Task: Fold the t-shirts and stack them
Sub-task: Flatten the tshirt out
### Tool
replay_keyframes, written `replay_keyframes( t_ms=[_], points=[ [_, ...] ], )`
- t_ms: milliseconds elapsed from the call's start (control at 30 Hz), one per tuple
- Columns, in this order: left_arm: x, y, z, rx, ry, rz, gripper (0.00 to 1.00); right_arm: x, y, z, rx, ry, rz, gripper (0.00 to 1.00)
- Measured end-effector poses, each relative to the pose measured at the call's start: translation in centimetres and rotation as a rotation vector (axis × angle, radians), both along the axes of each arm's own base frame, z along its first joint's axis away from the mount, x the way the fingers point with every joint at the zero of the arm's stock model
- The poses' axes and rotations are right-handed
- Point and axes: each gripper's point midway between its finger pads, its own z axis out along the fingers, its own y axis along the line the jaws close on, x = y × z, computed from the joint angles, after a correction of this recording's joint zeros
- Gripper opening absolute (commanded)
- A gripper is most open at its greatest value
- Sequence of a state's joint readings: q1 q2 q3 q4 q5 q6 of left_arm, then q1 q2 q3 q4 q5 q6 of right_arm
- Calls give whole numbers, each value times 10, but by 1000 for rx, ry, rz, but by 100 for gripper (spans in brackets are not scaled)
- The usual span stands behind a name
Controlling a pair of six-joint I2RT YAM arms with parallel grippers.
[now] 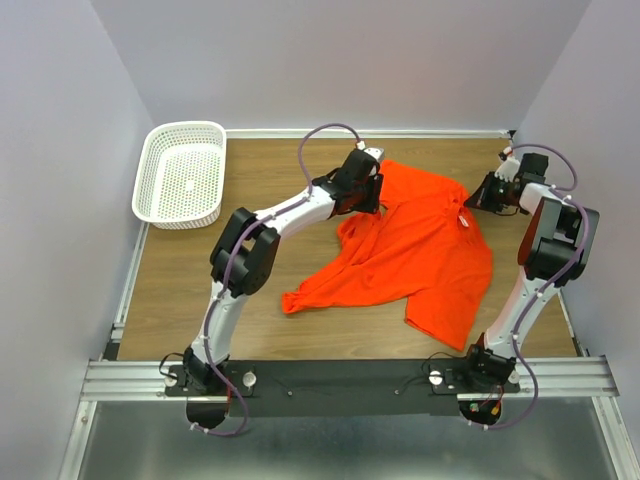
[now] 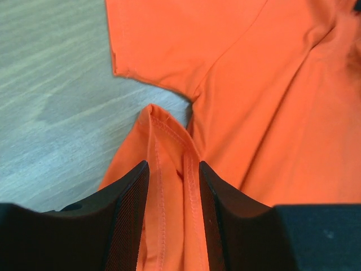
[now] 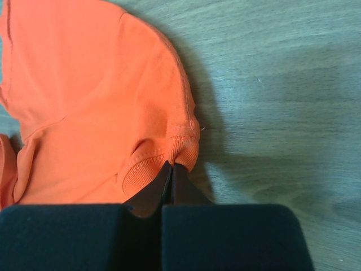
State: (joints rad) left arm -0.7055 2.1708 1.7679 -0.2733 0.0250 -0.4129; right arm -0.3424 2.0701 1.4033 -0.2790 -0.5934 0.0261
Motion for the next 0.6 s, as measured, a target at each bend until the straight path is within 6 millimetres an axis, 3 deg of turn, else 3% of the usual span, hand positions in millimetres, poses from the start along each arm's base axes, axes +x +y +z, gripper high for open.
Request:
replay_keyframes(
  t_ms=[167,233,333,500,600],
  points=[
    [-1,0,-27,72,49,-24,45,0,1,0,3,-1,1,1],
    [0,-2,-42,107,70,-38,26,0,1,1,7,-1,2,1],
    [4,-2,-48,132,72,-32,1,0,1,1,8,-1,3,1],
    [7,6,-50,171,53,-3,0,0,1,1,9,-2,4,1],
    [-6,25,-48,195,53,22,0,0,2,1,10,-2,5,1]
  ],
)
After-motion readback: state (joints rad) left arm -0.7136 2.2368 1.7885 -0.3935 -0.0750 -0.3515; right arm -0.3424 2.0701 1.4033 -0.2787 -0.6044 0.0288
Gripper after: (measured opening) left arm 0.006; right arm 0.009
